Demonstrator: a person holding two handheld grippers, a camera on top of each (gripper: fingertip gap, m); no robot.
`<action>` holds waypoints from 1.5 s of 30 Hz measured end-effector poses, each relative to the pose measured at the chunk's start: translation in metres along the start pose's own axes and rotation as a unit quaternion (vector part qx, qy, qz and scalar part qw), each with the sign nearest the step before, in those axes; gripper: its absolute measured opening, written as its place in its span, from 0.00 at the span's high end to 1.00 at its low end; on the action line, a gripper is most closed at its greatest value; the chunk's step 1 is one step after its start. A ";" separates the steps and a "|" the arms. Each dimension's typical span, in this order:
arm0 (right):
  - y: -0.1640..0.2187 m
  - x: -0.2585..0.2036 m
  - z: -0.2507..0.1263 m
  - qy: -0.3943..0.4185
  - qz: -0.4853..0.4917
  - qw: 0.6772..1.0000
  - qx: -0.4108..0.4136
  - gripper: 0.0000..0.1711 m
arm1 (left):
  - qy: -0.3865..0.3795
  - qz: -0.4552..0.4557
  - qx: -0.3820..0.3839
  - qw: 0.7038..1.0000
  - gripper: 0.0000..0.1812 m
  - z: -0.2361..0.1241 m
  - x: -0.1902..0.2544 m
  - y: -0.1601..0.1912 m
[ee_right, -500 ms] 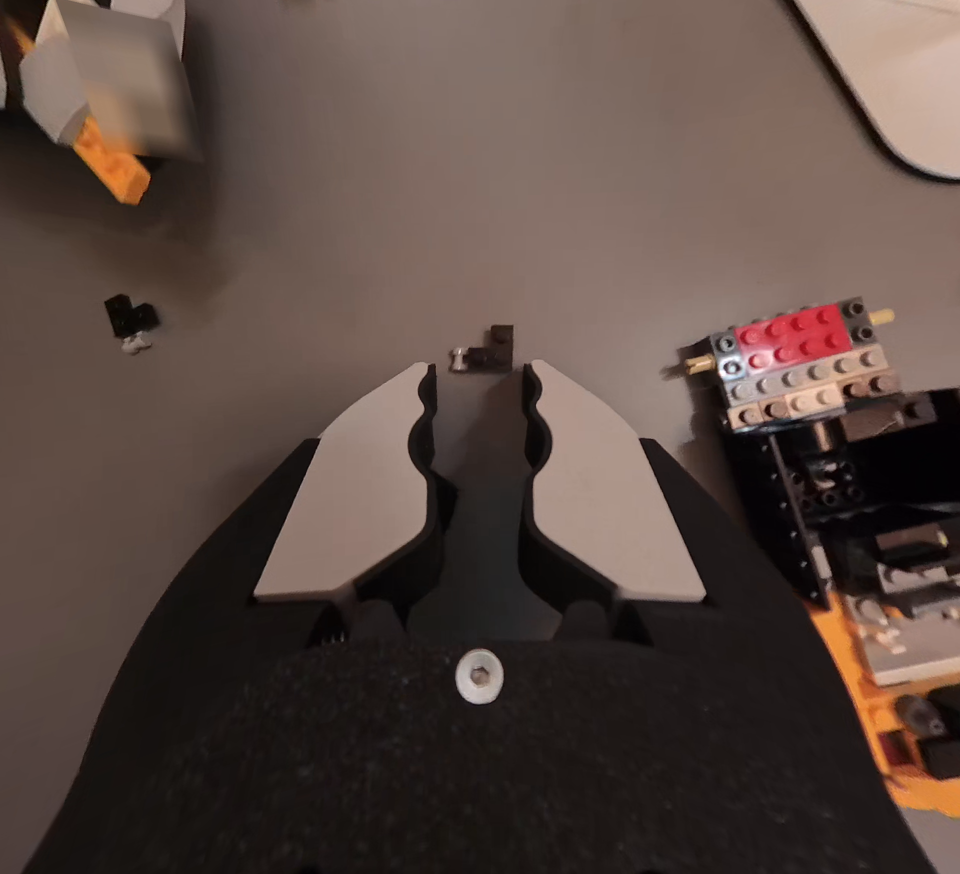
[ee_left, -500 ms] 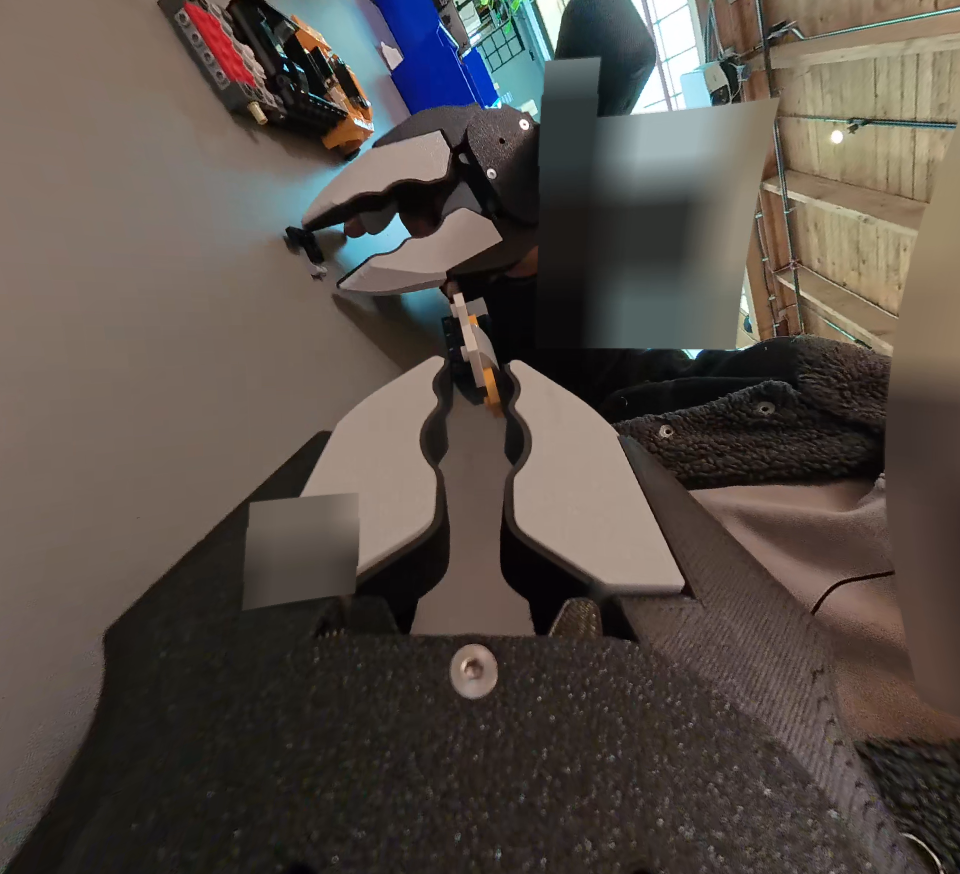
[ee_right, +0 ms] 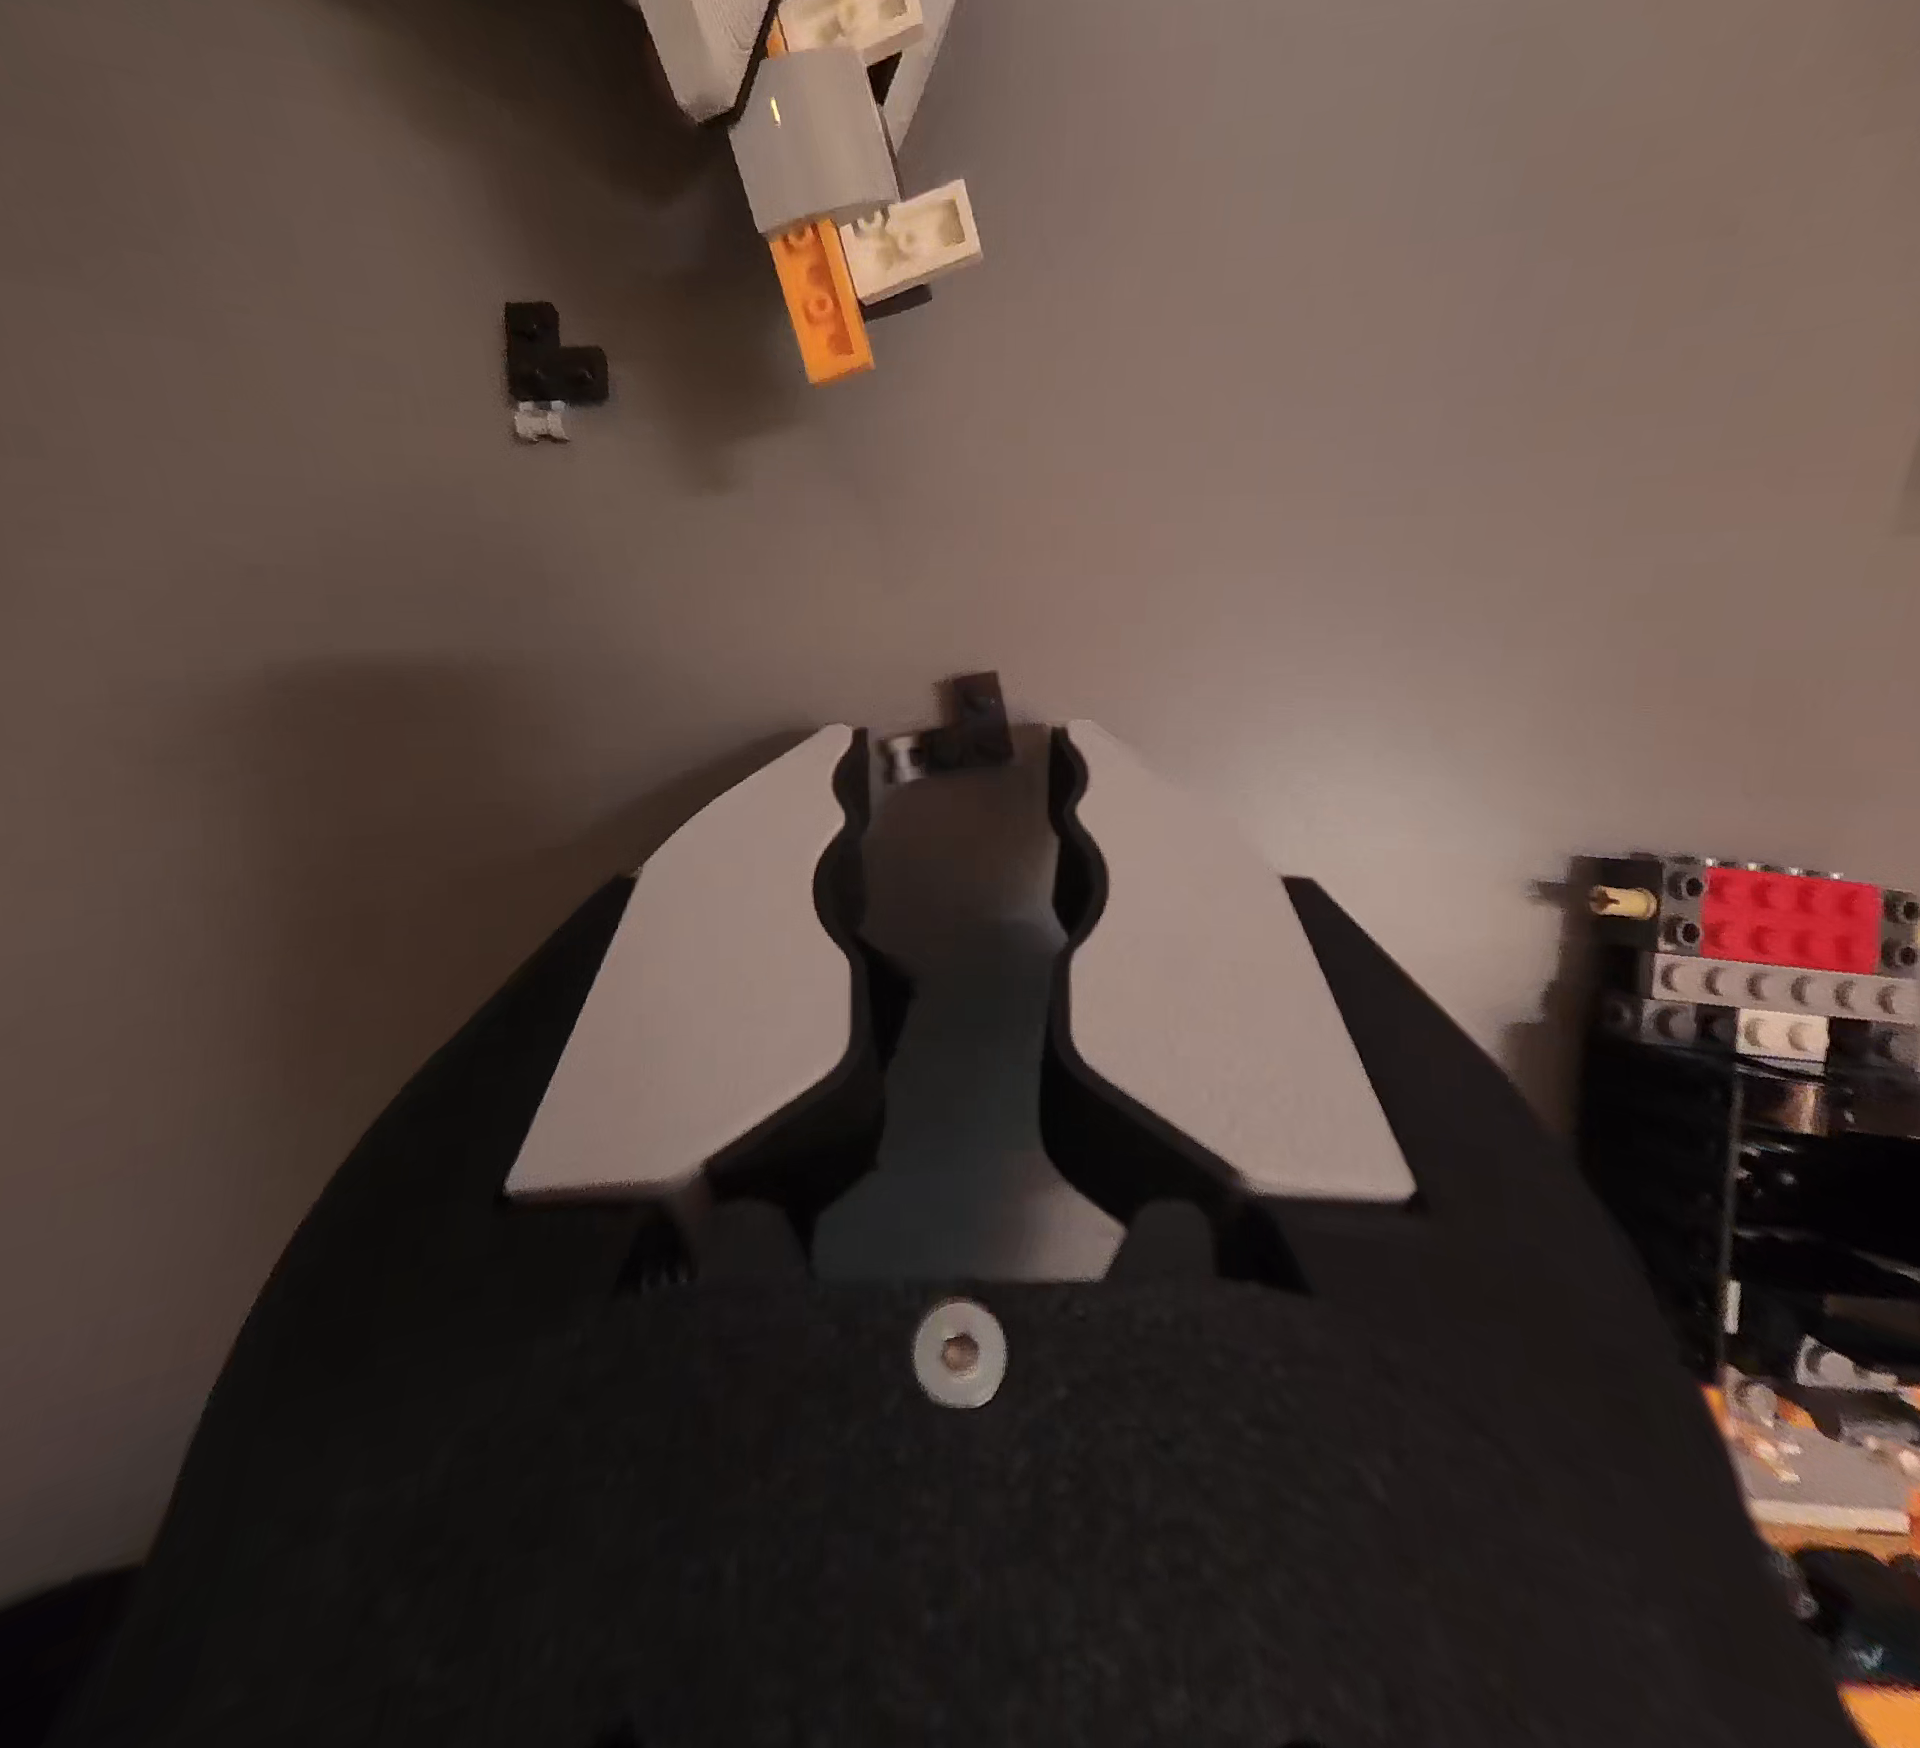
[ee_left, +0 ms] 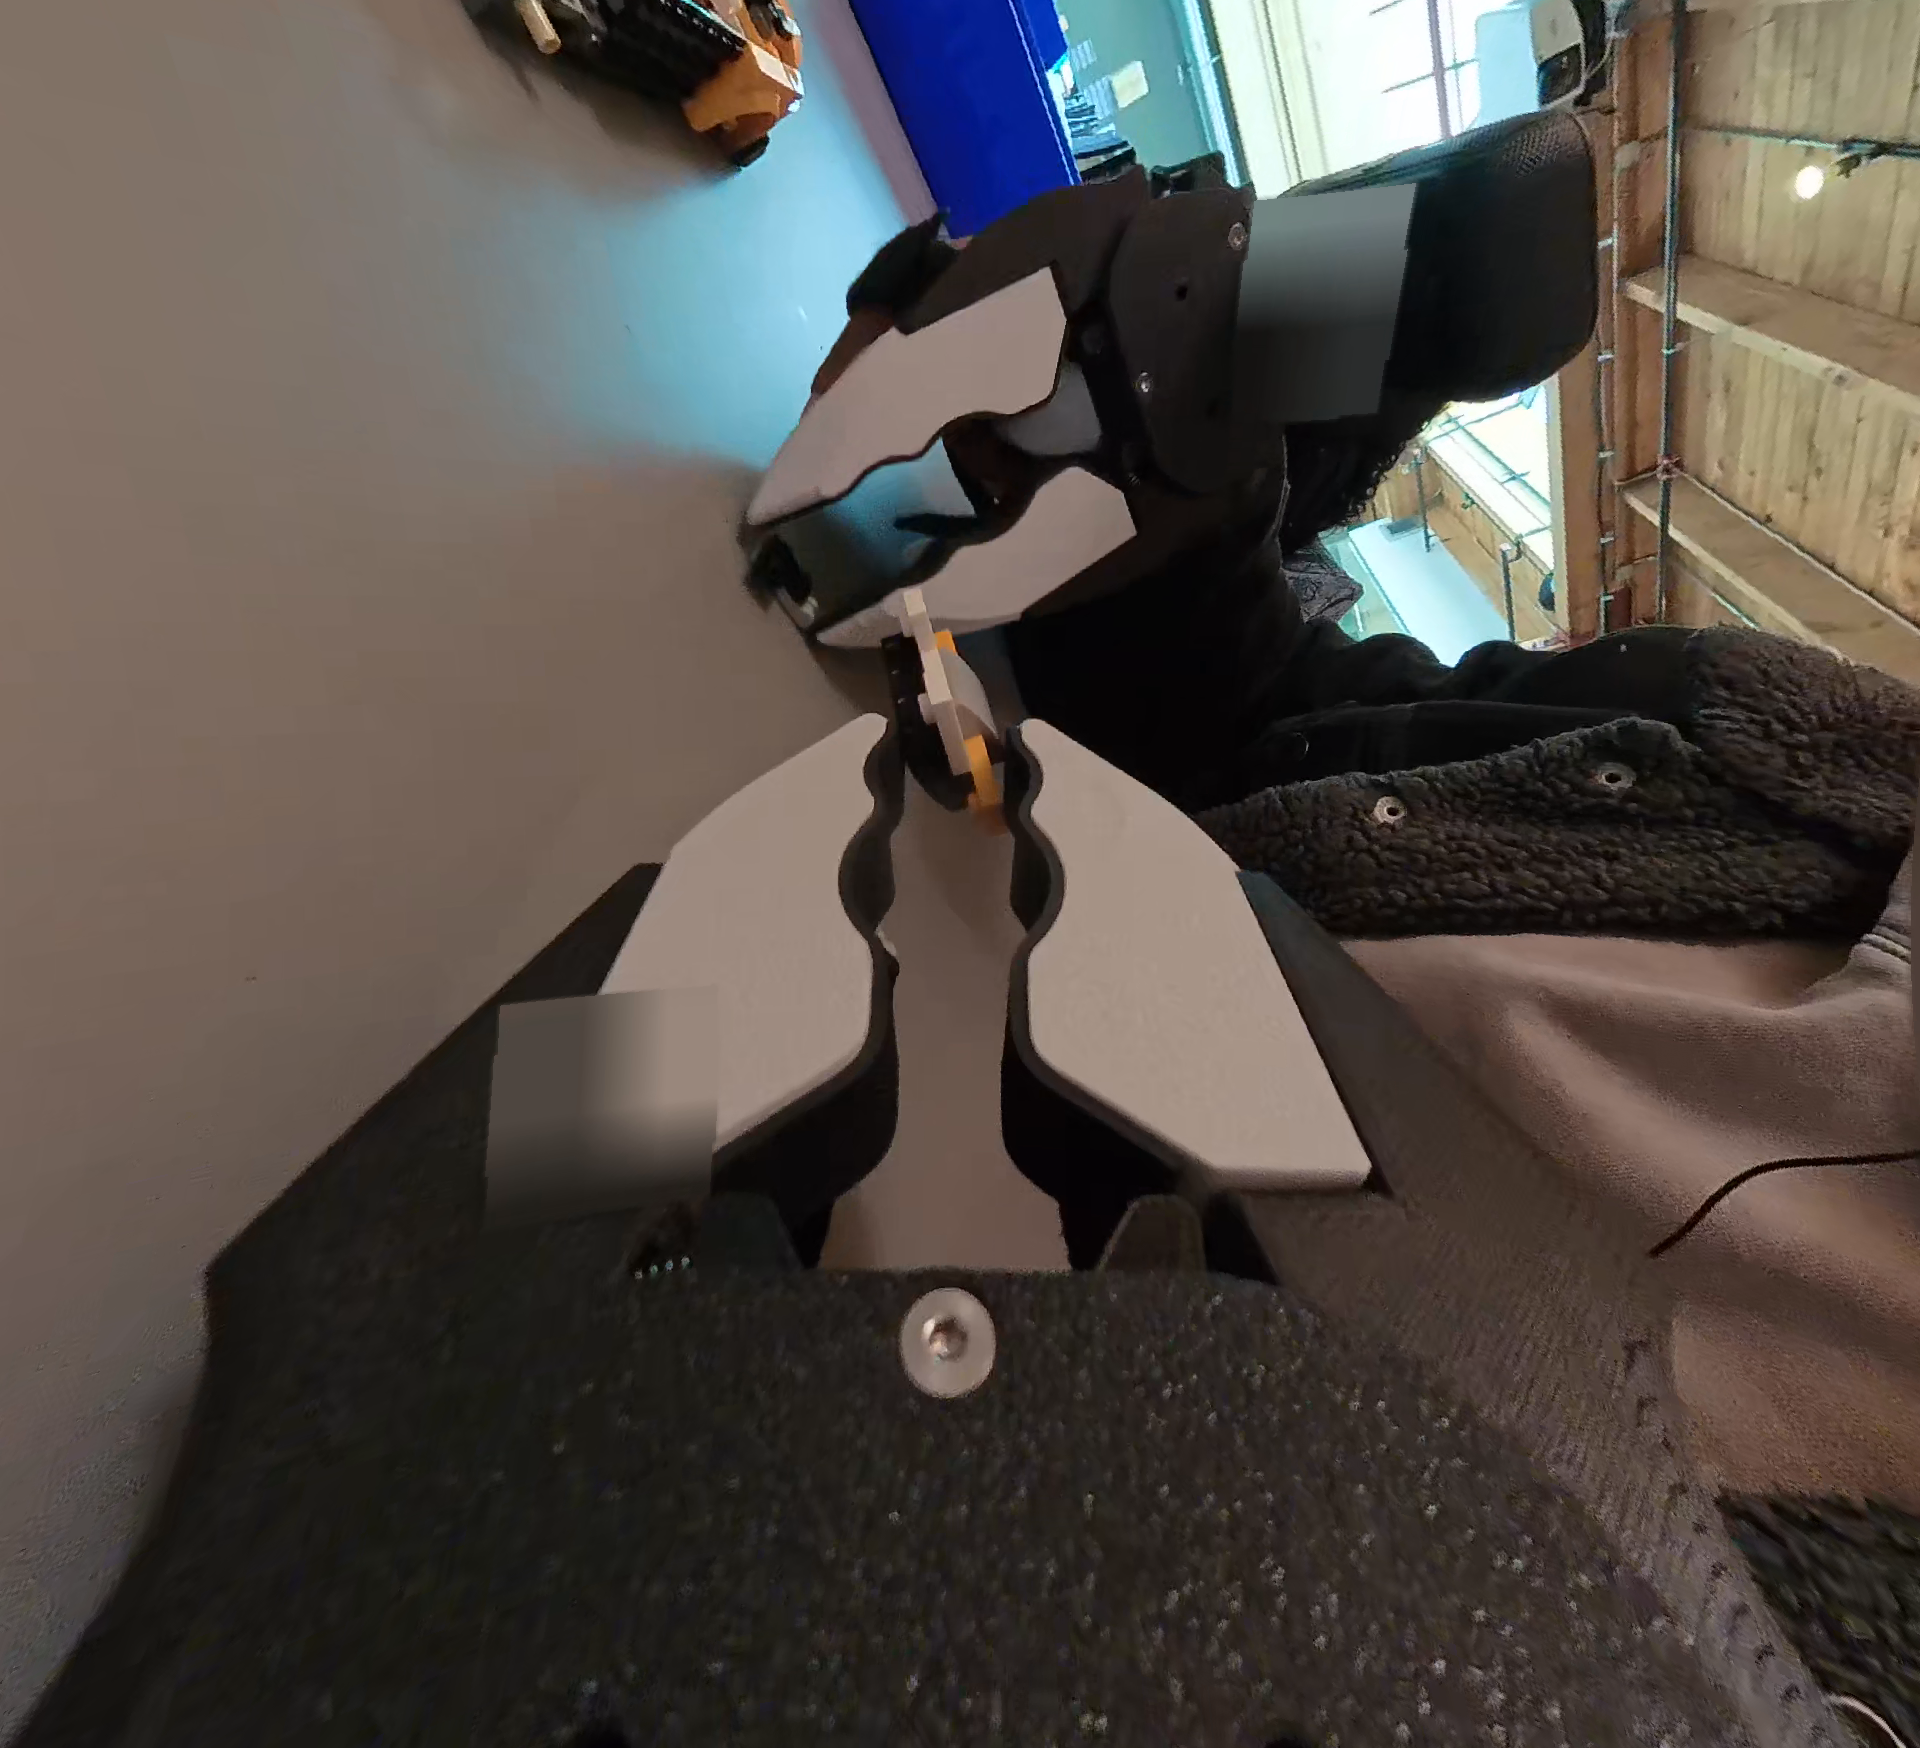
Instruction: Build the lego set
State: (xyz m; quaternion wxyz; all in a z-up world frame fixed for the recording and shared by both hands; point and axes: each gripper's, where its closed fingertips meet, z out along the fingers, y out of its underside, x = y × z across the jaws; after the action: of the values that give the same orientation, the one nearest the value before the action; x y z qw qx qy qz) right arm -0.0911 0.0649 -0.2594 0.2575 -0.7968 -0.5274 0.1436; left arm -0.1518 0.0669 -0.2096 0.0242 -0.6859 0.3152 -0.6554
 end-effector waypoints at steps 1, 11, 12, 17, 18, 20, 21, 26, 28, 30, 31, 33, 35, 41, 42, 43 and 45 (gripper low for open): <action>-0.001 0.001 -0.002 0.005 -0.001 1.000 0.000 0.80 | 0.001 0.000 0.000 1.000 0.91 0.000 0.000 0.000; -0.066 -0.020 -0.017 0.011 -0.041 0.987 0.156 0.90 | 0.033 -0.011 0.002 0.999 0.90 0.003 0.009 0.000; -0.068 -0.020 -0.017 0.014 -0.044 0.986 0.161 0.93 | 0.034 -0.012 0.003 0.999 0.91 0.003 0.009 0.000; -0.066 -0.022 -0.019 0.023 -0.060 0.986 0.152 0.95 | 0.041 -0.014 -0.001 0.999 0.90 0.004 0.011 0.002; -0.066 -0.022 -0.019 0.021 -0.059 0.986 0.152 0.95 | 0.039 -0.011 -0.001 0.999 0.90 0.004 0.011 0.002; -0.061 -0.020 -0.020 0.018 -0.050 0.988 0.143 0.95 | 0.028 0.002 0.004 1.000 0.90 0.002 0.009 -0.001; -0.057 -0.018 -0.020 0.017 -0.045 0.990 0.134 0.95 | 0.014 0.014 0.010 1.000 0.89 0.000 0.006 -0.004; -0.035 -0.021 -0.006 -0.007 -0.028 0.997 0.073 0.95 | -0.071 0.105 0.030 0.992 0.88 -0.011 -0.006 -0.016; -0.028 -0.025 0.000 -0.018 -0.023 0.998 0.053 0.95 | -0.085 0.132 0.026 0.987 0.88 -0.010 -0.007 -0.016; -0.024 -0.026 0.004 -0.021 -0.018 0.999 0.036 0.95 | -0.092 0.144 0.020 0.985 0.88 -0.008 -0.008 -0.014; -0.022 -0.027 0.005 -0.026 -0.016 0.999 0.030 0.95 | -0.094 0.148 0.018 0.984 0.88 -0.007 -0.008 -0.013; -0.020 -0.030 0.006 -0.033 -0.013 0.999 0.022 0.95 | -0.098 0.152 0.018 0.983 0.89 -0.007 -0.009 -0.014; -0.019 -0.031 0.007 -0.036 -0.012 0.999 0.017 0.95 | -0.098 0.151 0.020 0.983 0.89 -0.008 -0.009 -0.014; -0.019 -0.033 0.004 -0.048 -0.011 0.999 0.023 0.89 | -0.095 0.149 0.021 0.984 0.89 -0.008 -0.009 -0.014; -0.021 -0.034 0.002 -0.051 -0.010 0.998 0.031 0.89 | -0.095 0.149 0.022 0.984 0.89 -0.008 -0.008 -0.014; -0.023 -0.033 -0.001 -0.053 -0.007 0.998 0.040 0.88 | -0.094 0.149 0.023 0.984 0.89 -0.008 -0.008 -0.015; -0.026 -0.027 -0.009 -0.045 0.003 0.997 0.058 0.88 | -0.094 0.152 0.026 0.984 0.90 -0.008 -0.008 -0.015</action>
State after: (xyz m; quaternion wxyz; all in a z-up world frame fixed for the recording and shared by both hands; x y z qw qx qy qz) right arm -0.1170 0.0461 -0.2384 0.2784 -0.7751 -0.5267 0.2105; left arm -0.1528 0.0860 -0.2083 0.1704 -0.6876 0.3952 -0.5848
